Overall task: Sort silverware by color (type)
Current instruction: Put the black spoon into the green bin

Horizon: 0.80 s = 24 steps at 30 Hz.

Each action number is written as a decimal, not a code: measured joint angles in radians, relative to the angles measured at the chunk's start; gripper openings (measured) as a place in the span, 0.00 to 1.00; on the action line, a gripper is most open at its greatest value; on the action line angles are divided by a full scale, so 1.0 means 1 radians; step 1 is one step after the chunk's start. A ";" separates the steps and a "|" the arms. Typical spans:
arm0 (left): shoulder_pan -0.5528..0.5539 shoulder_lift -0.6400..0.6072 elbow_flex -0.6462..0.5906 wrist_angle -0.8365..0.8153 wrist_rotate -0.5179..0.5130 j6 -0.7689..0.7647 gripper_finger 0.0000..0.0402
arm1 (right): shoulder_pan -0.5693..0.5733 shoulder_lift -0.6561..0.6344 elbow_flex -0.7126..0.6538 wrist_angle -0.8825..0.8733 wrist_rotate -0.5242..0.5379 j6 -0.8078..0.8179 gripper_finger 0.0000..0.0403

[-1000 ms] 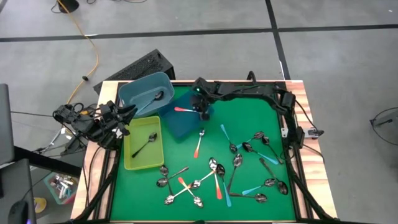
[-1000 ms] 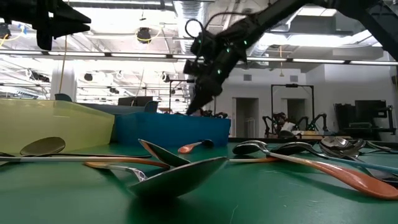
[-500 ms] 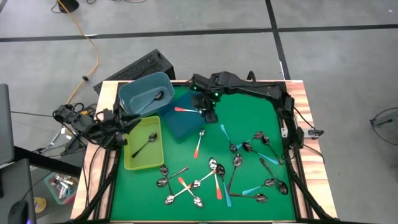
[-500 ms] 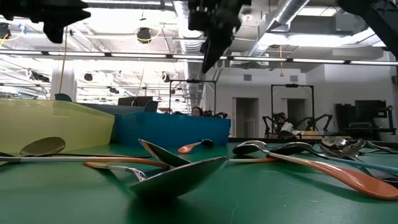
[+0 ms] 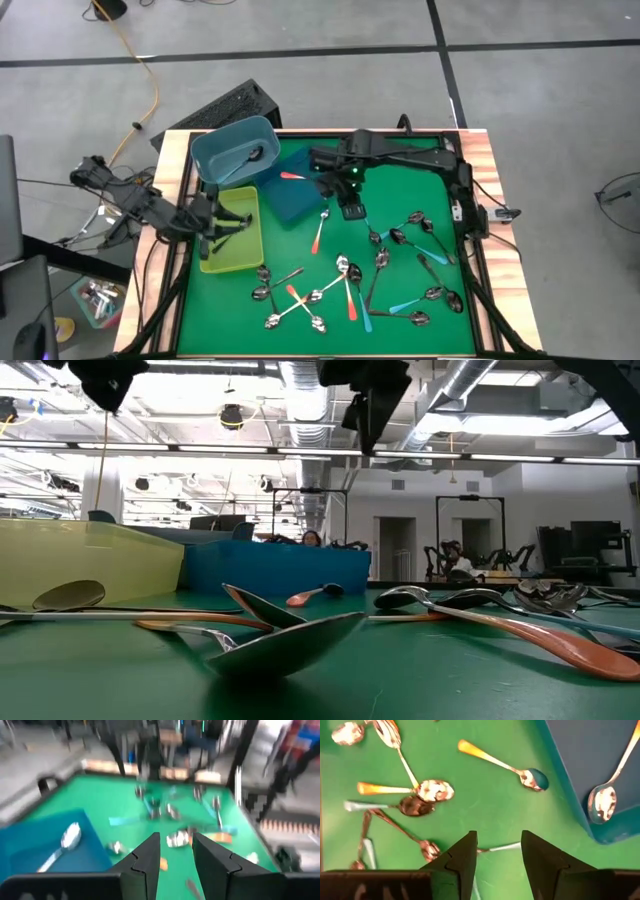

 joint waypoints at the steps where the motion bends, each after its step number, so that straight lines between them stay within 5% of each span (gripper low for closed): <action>1: 0.000 0.041 0.041 -0.052 0.015 -0.017 0.25 | 0.006 -0.011 -0.001 0.001 0.000 0.005 0.41; 13: 0.012 0.439 0.468 -0.437 0.028 -0.105 0.25 | 0.082 -0.098 0.001 0.043 0.005 0.093 0.41; 24: -0.045 0.294 0.500 -0.447 -0.063 -0.170 0.25 | 0.192 -0.138 0.000 0.099 0.002 0.125 0.41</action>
